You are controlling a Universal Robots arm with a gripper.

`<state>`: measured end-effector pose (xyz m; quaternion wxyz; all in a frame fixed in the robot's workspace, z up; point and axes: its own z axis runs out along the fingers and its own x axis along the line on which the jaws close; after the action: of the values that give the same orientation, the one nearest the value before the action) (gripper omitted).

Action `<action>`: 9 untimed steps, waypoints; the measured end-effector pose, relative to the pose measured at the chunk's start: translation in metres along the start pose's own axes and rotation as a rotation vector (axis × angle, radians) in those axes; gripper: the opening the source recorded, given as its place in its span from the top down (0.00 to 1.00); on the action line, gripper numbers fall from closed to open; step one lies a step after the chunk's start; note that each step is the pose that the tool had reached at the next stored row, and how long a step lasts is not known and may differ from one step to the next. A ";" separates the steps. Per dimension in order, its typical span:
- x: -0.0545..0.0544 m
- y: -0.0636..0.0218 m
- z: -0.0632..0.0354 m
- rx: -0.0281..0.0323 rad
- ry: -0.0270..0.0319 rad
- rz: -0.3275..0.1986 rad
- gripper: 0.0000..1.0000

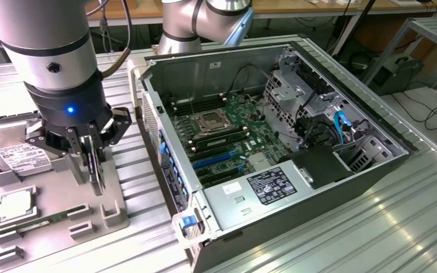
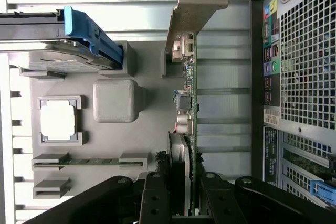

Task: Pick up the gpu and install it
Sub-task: 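Pick up the gpu and move the gpu toward the slot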

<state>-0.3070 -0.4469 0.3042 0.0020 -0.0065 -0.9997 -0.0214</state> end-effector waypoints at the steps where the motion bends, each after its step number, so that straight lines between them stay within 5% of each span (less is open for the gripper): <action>1: 0.000 0.0000 -0.0005 -0.0001 -0.0001 0.000 0.73; 9: 0.000 0.0002 -0.0049 -0.0002 -0.0001 0.000 0.73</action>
<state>-0.3070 -0.4469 0.3091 0.0020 -0.0065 -0.9997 -0.0215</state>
